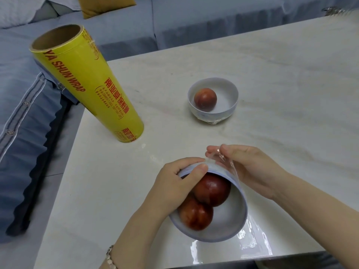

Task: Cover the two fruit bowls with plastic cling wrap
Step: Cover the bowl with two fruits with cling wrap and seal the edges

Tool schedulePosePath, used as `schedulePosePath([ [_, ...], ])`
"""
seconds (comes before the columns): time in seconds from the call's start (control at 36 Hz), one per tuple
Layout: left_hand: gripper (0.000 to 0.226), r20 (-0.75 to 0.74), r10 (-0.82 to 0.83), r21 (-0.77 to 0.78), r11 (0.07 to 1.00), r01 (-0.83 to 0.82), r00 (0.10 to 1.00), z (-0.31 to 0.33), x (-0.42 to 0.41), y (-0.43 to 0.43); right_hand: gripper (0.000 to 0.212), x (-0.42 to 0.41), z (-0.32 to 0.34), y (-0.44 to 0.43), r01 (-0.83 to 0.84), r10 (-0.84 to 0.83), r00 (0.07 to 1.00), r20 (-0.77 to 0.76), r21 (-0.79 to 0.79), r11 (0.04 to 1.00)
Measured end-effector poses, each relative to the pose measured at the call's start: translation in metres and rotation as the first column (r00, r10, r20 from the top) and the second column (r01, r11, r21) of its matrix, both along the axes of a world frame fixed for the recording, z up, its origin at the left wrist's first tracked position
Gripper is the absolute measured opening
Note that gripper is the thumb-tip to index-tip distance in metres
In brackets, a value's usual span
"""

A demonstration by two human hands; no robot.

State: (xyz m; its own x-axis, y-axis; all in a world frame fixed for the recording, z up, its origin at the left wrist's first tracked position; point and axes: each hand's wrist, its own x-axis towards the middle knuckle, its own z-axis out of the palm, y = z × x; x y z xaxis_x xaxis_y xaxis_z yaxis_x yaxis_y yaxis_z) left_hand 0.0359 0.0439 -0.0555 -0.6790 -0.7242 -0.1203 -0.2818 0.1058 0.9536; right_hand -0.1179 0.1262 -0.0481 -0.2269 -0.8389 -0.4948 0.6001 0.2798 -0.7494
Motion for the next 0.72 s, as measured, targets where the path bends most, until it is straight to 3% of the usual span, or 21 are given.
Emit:
schedulePosePath([
  [0.08, 0.008, -0.006, -0.007, 0.011, 1.0, 0.007, 1.0, 0.0, 0.001, -0.001, 0.022, -0.002, 0.001, 0.002, -0.046, 0.045, 0.999, -0.013, -0.051, 0.998],
  [0.14, 0.016, -0.001, -0.013, 0.001, 1.0, 0.013, 1.0, 0.0, 0.001, -0.001, 0.017, -0.003, -0.001, 0.001, -0.022, 0.02, 0.999, -0.05, -0.049, 0.999],
  [0.19, 0.027, 0.01, -0.019, -0.015, 1.0, 0.019, 1.0, 0.0, 0.001, 0.0, 0.012, -0.001, -0.002, 0.0, 0.031, -0.034, 0.996, -0.079, -0.04, 0.999],
  [0.36, 0.016, 0.008, 0.021, -0.02, 1.0, -0.02, 1.0, 0.002, 0.004, 0.004, 0.001, 0.017, -0.003, -0.004, 0.223, -0.218, 0.974, -0.054, 0.108, 0.969],
  [0.44, 0.026, -0.011, 0.036, -0.03, 0.999, -0.036, 0.999, 0.001, 0.005, 0.005, 0.01, 0.021, 0.0, -0.007, 0.239, -0.234, 0.971, -0.05, 0.186, 0.953],
  [0.58, 0.029, -0.034, 0.044, -0.046, 0.998, -0.046, 0.998, 0.002, 0.004, 0.006, 0.013, 0.02, -0.004, -0.007, 0.225, -0.155, 0.945, -0.289, 0.224, 0.948],
  [0.72, 0.027, -0.044, 0.041, -0.049, 0.998, -0.043, 0.998, 0.001, 0.006, 0.007, 0.036, 0.016, -0.008, -0.005, 0.113, -0.068, 0.986, -0.15, 0.314, 0.943],
])
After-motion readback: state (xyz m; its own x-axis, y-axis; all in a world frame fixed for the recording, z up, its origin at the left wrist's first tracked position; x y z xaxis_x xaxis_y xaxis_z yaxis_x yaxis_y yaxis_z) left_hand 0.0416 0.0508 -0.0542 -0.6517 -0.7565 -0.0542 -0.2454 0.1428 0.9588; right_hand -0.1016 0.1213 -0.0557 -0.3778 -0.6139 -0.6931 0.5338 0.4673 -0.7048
